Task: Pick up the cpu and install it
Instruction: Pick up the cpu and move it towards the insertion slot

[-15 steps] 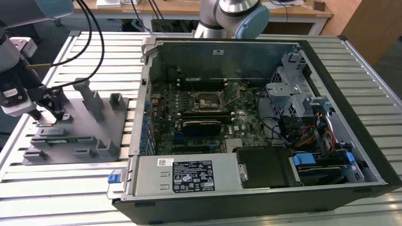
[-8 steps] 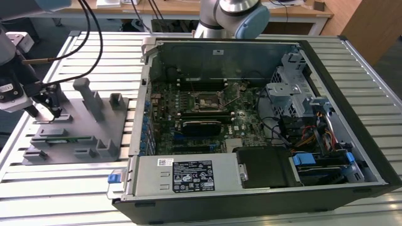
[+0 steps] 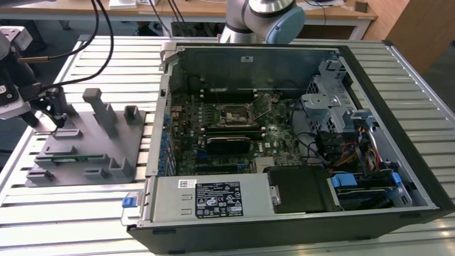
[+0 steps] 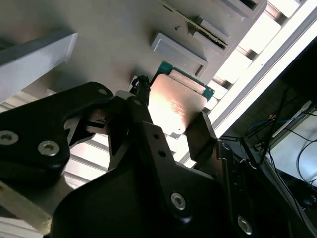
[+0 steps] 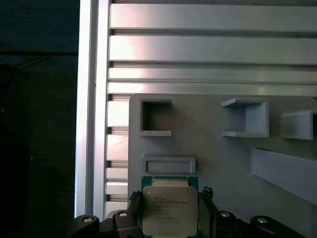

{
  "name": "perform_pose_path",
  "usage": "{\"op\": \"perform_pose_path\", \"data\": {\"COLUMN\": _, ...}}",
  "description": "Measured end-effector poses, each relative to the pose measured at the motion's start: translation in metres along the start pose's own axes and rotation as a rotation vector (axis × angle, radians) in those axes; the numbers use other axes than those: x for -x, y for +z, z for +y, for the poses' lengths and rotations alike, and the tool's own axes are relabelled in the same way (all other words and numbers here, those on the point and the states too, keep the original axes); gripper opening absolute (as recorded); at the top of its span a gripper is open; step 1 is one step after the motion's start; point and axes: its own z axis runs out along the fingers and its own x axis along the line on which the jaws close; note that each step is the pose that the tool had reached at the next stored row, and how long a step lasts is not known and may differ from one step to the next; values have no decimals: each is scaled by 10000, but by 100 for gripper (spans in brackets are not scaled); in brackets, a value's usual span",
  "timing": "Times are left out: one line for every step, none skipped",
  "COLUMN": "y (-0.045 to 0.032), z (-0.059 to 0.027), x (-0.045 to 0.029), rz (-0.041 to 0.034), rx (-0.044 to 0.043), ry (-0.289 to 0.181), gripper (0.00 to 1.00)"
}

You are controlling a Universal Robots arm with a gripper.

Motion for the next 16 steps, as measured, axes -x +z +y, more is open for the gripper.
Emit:
{"op": "perform_pose_path", "data": {"y": -19, "z": 2, "x": 0, "rz": 0, "rx": 0, "ry": 0, "gripper": 54}}
{"op": "perform_pose_path", "data": {"y": -39, "z": 4, "x": 0, "rz": 1, "rx": -1, "ry": 0, "gripper": 54}}
{"op": "perform_pose_path", "data": {"y": -57, "z": 6, "x": 0, "rz": 1, "rx": 0, "ry": -1, "gripper": 54}}
{"op": "perform_pose_path", "data": {"y": -75, "z": 8, "x": 0, "rz": 1, "rx": -1, "ry": -1, "gripper": 54}}
{"op": "perform_pose_path", "data": {"y": -93, "z": 10, "x": -1, "rz": 1, "rx": -1, "ry": 0, "gripper": 54}}
{"op": "perform_pose_path", "data": {"y": -110, "z": 13, "x": -1, "rz": 1, "rx": -1, "ry": 0, "gripper": 54}}
{"op": "perform_pose_path", "data": {"y": -124, "z": 15, "x": -1, "rz": 1, "rx": 0, "ry": -1, "gripper": 54}}
{"op": "perform_pose_path", "data": {"y": -136, "z": 17, "x": -1, "rz": 0, "rx": 0, "ry": 0, "gripper": 54}}
{"op": "perform_pose_path", "data": {"y": -150, "z": 19, "x": -1, "rz": 0, "rx": 0, "ry": -1, "gripper": 54}}
{"op": "perform_pose_path", "data": {"y": -164, "z": 20, "x": -1, "rz": 1, "rx": 0, "ry": -1, "gripper": 54}}
{"op": "perform_pose_path", "data": {"y": -179, "z": 22, "x": -1, "rz": 1, "rx": 0, "ry": -1, "gripper": 54}}
{"op": "perform_pose_path", "data": {"y": -193, "z": 23, "x": -2, "rz": 1, "rx": 0, "ry": -1, "gripper": 54}}
{"op": "perform_pose_path", "data": {"y": -208, "z": 25, "x": -2, "rz": 1, "rx": 0, "ry": -1, "gripper": 54}}
{"op": "perform_pose_path", "data": {"y": -224, "z": 26, "x": -2, "rz": 1, "rx": 0, "ry": -1, "gripper": 54}}
{"op": "perform_pose_path", "data": {"y": -240, "z": 27, "x": -2, "rz": 1, "rx": 0, "ry": -1, "gripper": 54}}
{"op": "perform_pose_path", "data": {"y": -257, "z": 28, "x": -2, "rz": 1, "rx": 0, "ry": -1, "gripper": 54}}
